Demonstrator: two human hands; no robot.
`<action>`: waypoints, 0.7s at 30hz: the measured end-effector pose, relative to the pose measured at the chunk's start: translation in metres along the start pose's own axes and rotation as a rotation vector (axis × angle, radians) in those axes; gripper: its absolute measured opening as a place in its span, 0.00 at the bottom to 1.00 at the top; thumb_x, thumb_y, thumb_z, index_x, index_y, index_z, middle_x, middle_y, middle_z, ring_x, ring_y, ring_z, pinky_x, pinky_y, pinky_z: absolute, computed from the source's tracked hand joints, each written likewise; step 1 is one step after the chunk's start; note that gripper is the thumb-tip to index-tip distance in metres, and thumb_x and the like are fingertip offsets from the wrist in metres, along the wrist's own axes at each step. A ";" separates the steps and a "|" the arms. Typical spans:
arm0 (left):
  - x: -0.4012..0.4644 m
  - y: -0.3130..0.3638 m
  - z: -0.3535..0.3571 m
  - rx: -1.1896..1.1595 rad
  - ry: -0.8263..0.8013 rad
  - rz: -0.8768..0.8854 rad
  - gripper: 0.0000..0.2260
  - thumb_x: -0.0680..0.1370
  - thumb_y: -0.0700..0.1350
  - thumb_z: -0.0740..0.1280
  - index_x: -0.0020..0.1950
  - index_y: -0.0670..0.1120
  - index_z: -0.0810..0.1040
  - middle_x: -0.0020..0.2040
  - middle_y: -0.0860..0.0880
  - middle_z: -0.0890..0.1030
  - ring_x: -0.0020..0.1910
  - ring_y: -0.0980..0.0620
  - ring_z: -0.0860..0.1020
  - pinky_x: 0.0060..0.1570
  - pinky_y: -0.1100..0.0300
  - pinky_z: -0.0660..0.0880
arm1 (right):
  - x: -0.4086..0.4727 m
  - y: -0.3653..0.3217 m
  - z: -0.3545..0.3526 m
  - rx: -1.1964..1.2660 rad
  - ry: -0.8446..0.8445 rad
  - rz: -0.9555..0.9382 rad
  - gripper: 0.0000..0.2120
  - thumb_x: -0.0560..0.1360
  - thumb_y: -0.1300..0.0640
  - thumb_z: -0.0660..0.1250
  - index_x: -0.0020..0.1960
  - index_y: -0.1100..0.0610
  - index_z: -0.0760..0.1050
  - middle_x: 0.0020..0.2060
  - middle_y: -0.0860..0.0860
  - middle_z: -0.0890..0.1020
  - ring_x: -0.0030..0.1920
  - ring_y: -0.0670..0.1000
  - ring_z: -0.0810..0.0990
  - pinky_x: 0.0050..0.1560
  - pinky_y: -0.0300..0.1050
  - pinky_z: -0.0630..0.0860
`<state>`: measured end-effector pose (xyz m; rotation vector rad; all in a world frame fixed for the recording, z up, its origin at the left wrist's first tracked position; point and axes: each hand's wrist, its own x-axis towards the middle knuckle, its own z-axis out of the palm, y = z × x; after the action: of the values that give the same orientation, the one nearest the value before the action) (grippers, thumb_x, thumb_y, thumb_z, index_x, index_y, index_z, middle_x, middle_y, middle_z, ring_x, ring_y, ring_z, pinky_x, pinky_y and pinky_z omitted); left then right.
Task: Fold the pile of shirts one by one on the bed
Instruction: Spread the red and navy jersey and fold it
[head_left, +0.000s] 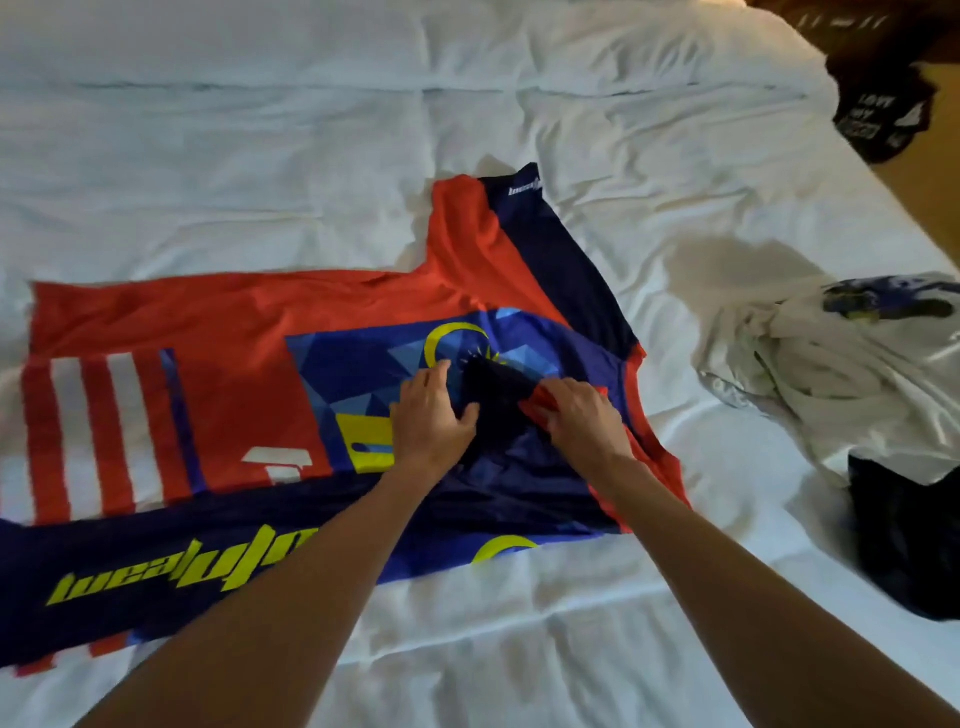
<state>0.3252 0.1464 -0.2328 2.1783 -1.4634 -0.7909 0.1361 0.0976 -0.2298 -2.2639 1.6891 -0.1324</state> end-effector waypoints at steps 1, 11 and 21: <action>0.007 0.004 0.001 -0.006 -0.018 -0.035 0.30 0.76 0.51 0.70 0.76 0.45 0.66 0.66 0.47 0.75 0.68 0.43 0.69 0.66 0.41 0.66 | 0.002 0.001 -0.002 0.030 -0.027 0.002 0.13 0.77 0.46 0.68 0.50 0.56 0.79 0.45 0.55 0.82 0.49 0.62 0.79 0.46 0.56 0.75; -0.021 0.017 -0.011 -0.393 0.368 0.281 0.03 0.72 0.36 0.71 0.45 0.42 0.82 0.44 0.54 0.79 0.46 0.51 0.78 0.52 0.62 0.72 | -0.042 0.014 -0.038 0.315 0.510 -0.153 0.11 0.73 0.67 0.63 0.48 0.58 0.83 0.44 0.52 0.81 0.45 0.58 0.78 0.50 0.51 0.76; -0.115 -0.041 0.039 0.061 0.143 0.529 0.23 0.71 0.42 0.62 0.66 0.51 0.80 0.74 0.46 0.70 0.76 0.45 0.65 0.73 0.38 0.58 | -0.129 0.019 0.003 0.158 0.111 -0.134 0.33 0.61 0.49 0.63 0.66 0.55 0.76 0.69 0.54 0.73 0.68 0.60 0.71 0.65 0.57 0.66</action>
<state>0.2954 0.2679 -0.2603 1.7140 -1.8820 -0.4008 0.0809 0.2153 -0.2236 -2.2861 1.5186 -0.4137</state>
